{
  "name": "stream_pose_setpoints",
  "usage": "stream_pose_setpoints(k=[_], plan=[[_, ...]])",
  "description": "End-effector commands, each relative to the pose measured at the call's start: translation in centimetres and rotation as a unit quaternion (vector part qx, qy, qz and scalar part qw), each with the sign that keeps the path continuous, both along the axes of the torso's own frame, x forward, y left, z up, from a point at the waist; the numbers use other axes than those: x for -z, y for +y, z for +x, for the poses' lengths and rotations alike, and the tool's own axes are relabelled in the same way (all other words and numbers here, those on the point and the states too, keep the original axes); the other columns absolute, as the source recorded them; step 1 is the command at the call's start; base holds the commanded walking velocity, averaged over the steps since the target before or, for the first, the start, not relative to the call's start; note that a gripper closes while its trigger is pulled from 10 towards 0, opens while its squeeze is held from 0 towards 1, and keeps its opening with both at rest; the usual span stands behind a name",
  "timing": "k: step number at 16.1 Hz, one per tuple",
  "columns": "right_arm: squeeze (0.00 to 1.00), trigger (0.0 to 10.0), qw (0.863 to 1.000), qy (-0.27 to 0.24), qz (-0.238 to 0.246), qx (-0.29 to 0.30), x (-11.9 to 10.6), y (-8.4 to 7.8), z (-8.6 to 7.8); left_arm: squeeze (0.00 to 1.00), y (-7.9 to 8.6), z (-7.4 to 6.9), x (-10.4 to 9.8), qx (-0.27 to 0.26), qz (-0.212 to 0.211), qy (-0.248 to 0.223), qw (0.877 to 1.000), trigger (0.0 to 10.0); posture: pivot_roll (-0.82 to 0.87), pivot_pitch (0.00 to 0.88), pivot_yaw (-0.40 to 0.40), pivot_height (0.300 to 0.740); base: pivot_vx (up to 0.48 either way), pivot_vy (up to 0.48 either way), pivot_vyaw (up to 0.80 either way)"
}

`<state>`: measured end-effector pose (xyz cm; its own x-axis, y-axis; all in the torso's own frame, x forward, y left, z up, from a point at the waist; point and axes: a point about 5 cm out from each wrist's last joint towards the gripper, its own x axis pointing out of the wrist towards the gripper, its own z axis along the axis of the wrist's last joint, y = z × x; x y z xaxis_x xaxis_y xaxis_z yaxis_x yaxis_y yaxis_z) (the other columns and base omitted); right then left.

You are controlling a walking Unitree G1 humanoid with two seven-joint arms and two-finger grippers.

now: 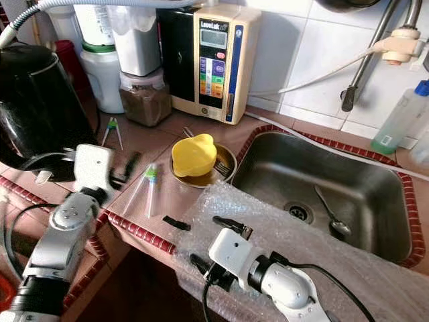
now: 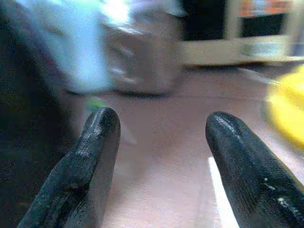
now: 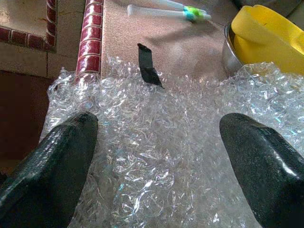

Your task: Kitchen organization

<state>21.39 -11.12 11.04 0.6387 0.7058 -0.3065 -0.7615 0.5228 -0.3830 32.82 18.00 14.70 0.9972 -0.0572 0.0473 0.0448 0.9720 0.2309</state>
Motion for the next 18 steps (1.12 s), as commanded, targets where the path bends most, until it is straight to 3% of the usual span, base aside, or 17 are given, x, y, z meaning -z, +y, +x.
stream_pose_setpoints(k=[1, 2, 6, 15, 16, 17, 18], plan=[[0.35, 10.0, 1.000, -0.003, -0.011, 0.013, 0.0, -0.7, 0.3, 0.16, 0.4, 0.4, -0.7, -0.010, 0.017, -0.019, 1.000, 10.0, 0.08, 0.000, -0.009, 0.740, 0.000, 0.000, 0.00], [0.35, 10.0, 1.000, -0.003, -0.011, 0.013, 0.0, -0.7, 0.3, 0.00, 0.1, 0.4, -0.3, 0.009, 0.005, -0.002, 1.000, 10.0, 0.08, 0.000, -0.009, 0.740, 0.000, 0.000, 0.00], [0.36, 10.0, 1.000, -0.003, -0.011, 0.015, 0.0, -0.8, 0.3, 0.00, -1.6, 0.0, 2.1, 0.085, -0.023, 0.110, 0.990, 10.0, 0.08, 0.000, -0.009, 0.740, 0.000, 0.000, 0.00], [0.36, 10.0, 1.000, -0.003, -0.010, 0.015, 0.0, -0.8, 0.2, 0.00, -2.7, -0.7, 3.5, 0.193, 0.044, 0.174, 0.965, 10.0, 0.08, 0.000, -0.009, 0.740, 0.000, 0.000, 0.00], [0.36, 10.0, 1.000, -0.003, -0.010, 0.016, 0.0, -0.8, 0.2, 0.00, -2.7, -0.8, 3.6, 0.200, 0.050, 0.175, 0.963, 8.0, 0.08, 0.000, -0.009, 0.740, 0.000, 0.000, 0.00], [0.35, 10.0, 1.000, -0.003, -0.011, 0.016, 0.0, -0.8, 0.3, 0.00, -2.8, -0.9, 3.6, 0.207, 0.050, 0.180, 0.960, 3.0, 0.08, 0.000, -0.005, 0.740, 0.000, 0.000, 0.00], [0.35, 10.0, 1.000, -0.003, -0.012, 0.016, 0.0, -0.8, 0.3, 0.00, -2.8, -1.1, 3.7, 0.212, 0.053, 0.186, 0.958, 1.2, 0.08, 0.000, -0.005, 0.740, 0.000, 0.000, 0.00]])
